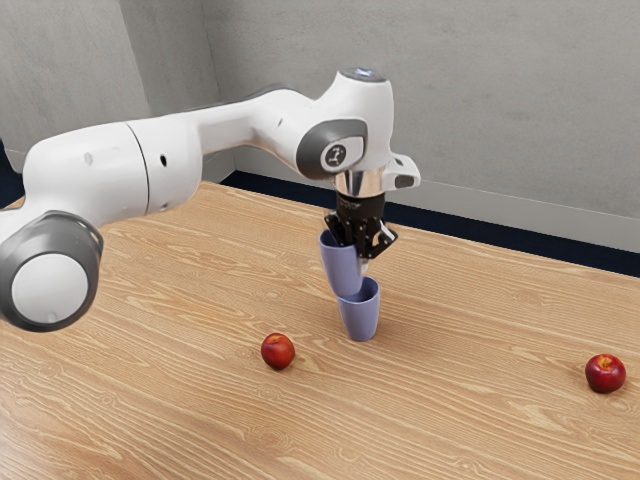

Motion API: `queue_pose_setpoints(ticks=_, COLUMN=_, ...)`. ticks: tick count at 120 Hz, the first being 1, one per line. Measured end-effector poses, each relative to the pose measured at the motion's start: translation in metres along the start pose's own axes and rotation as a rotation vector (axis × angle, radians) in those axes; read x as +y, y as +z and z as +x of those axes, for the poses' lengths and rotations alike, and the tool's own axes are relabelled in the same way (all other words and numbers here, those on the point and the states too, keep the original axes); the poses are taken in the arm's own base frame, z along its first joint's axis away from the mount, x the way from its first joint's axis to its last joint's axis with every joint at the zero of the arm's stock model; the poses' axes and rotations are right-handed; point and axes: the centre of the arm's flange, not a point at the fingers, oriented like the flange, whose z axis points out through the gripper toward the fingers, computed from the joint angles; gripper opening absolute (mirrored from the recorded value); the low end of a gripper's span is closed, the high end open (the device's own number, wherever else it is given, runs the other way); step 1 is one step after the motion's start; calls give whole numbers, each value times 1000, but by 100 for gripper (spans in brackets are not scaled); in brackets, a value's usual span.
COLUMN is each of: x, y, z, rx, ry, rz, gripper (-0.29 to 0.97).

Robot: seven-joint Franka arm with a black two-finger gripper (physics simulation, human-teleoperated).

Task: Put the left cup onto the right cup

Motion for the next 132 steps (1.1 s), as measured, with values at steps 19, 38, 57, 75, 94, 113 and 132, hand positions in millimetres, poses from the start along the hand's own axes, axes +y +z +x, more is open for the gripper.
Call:
queue_pose_setpoints(ticks=19, x=1, y=-2, z=2, rx=22, ry=-8, rz=-6, gripper=-11)
queue_pose_setpoints(ticks=38, x=7, y=-9, z=4, rx=46, ry=-9, rz=-12, gripper=-11)
queue_pose_setpoints(ticks=57, x=13, y=-9, z=5, rx=54, ry=-6, rz=-21, gripper=-11)
queue_pose_setpoints(ticks=75, x=12, y=-3, z=5, rx=45, ry=-12, rz=-23, gripper=-11)
queue_pose_setpoints(ticks=94, x=12, y=10, z=4, rx=29, ry=-14, rz=-25, gripper=0)
queue_pose_setpoints(ticks=113, x=15, y=18, z=4, rx=25, ry=-12, rz=-30, gripper=29)
queue_pose_setpoints(ticks=132, x=7, y=-18, z=1, rx=84, ry=-23, rz=-21, gripper=43)
